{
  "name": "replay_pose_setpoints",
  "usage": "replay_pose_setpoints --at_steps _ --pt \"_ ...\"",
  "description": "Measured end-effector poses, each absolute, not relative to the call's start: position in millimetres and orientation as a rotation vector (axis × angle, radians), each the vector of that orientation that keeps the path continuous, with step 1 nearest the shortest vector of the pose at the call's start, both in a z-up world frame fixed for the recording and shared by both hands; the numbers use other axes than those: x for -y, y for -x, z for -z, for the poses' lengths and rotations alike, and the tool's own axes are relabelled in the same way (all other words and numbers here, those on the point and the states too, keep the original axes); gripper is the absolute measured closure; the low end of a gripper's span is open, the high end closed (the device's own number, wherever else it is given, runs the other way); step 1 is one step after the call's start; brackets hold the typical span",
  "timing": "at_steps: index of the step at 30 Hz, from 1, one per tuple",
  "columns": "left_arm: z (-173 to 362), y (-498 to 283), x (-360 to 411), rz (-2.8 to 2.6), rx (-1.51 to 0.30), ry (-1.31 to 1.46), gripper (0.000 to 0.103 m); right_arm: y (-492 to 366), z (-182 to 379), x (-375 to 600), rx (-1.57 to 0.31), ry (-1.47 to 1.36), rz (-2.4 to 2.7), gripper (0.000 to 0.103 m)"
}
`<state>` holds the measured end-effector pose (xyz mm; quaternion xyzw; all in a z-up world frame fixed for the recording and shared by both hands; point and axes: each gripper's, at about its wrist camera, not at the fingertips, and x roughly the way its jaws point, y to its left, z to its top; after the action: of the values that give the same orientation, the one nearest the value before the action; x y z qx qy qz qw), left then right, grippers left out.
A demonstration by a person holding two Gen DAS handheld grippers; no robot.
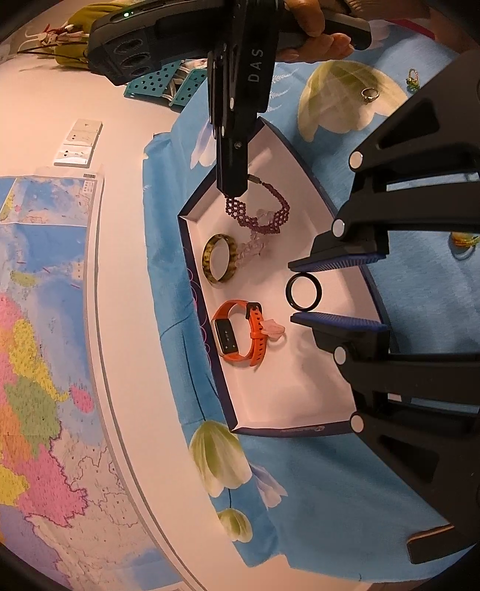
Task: Organize jewelry
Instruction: 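Carry the black ring with the left tool while the right tool carries the necklace into the box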
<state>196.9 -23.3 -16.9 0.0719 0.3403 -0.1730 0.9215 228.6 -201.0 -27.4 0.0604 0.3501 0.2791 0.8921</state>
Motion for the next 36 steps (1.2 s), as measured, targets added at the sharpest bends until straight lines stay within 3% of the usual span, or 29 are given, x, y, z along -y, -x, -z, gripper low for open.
replay_pose_setpoints --at_steps 36 --pt "52.1 -255.6 28.6 0.304 -0.851 -0.128 0.080 -283.2 49.2 210.3 -0.812 -0.186 -0.503 0.100"
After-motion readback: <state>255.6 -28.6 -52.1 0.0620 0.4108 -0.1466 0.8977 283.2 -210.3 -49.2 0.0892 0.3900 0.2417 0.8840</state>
